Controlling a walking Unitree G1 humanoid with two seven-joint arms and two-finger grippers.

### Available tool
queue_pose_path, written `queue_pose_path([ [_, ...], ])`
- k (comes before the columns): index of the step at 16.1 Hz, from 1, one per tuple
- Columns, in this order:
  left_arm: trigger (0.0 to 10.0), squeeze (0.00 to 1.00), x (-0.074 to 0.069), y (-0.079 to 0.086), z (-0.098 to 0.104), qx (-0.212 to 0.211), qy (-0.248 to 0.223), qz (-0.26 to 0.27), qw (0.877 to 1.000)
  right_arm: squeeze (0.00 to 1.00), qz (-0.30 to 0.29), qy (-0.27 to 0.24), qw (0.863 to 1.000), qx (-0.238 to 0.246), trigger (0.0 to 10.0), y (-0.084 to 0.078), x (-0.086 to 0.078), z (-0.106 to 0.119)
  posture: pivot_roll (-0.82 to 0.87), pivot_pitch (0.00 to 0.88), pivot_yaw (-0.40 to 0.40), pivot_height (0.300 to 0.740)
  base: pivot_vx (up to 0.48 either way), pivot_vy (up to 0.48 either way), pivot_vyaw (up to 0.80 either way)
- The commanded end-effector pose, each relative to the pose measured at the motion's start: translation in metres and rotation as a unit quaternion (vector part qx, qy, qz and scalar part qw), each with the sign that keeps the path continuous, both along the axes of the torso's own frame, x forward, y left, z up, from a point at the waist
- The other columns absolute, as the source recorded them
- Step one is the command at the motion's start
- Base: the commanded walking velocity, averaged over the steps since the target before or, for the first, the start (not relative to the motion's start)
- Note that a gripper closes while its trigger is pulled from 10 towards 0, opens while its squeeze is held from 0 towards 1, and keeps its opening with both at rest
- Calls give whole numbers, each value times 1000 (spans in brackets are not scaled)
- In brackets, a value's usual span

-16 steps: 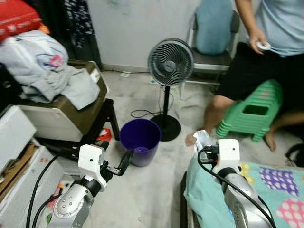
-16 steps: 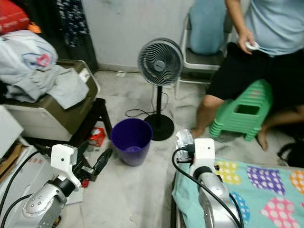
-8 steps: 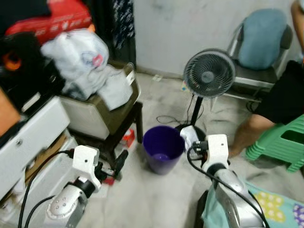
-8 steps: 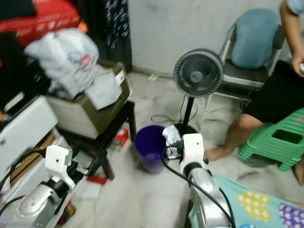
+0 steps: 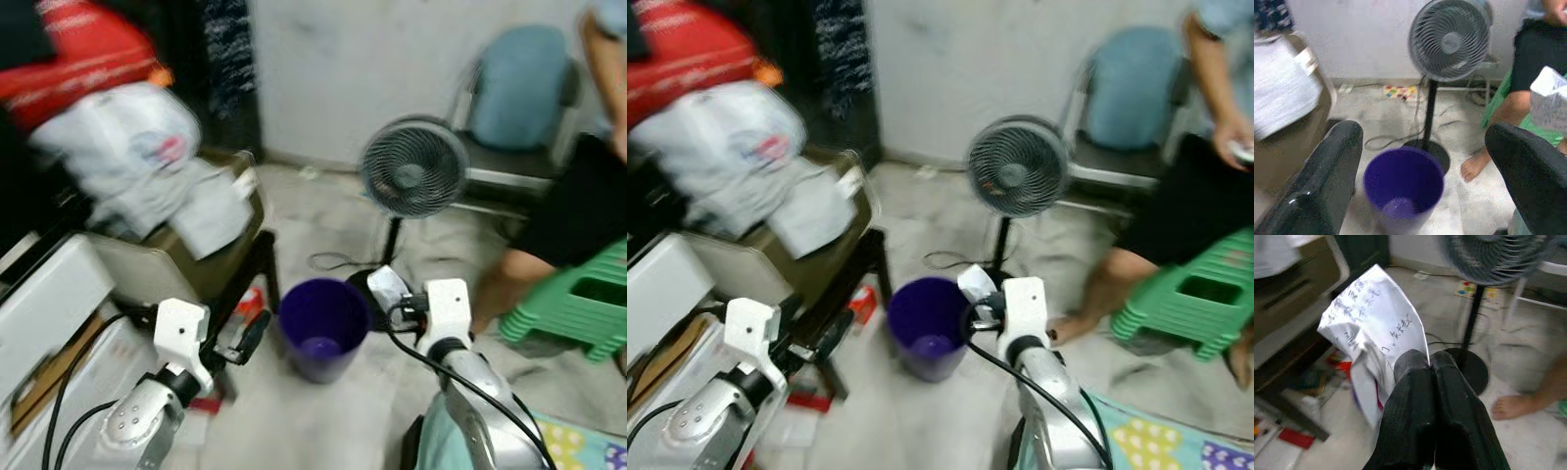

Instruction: Clean up the room

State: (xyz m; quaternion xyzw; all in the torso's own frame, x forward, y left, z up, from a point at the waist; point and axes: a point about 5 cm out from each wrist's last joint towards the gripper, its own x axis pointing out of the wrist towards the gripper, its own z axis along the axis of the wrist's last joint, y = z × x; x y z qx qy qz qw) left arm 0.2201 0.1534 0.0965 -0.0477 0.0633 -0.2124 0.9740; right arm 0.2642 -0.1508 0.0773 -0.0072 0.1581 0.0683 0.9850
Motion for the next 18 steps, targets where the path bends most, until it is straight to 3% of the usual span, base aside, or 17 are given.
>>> queue_pose_path([
  [1, 10000, 0, 0, -6, 0, -3, 1, -9, 1000, 0, -10, 3, 1000, -5, 10000, -8, 1, 0, -122, 0, 2, 740, 371, 0, 0],
  [4, 10000, 0, 0, -6, 0, -1, 3, -8, 1000, 0, -4, 1, 1000, -11, 10000, -7, 1, 1, -123, 0, 1, 740, 370, 0, 0],
  [6, 10000, 0, 1, -6, -1, 1, 3, -7, 1000, 0, -4, 1, 1000, -8, 10000, -6, 1, 0, -125, 0, 4, 740, 368, 0, 794],
  [18, 10000, 0, 8, -7, -1, 7, 1, -12, 1000, 0, -25, 7, 1000, -12, 10000, -6, 8, -3, -130, 0, 12, 740, 302, 0, 0],
])
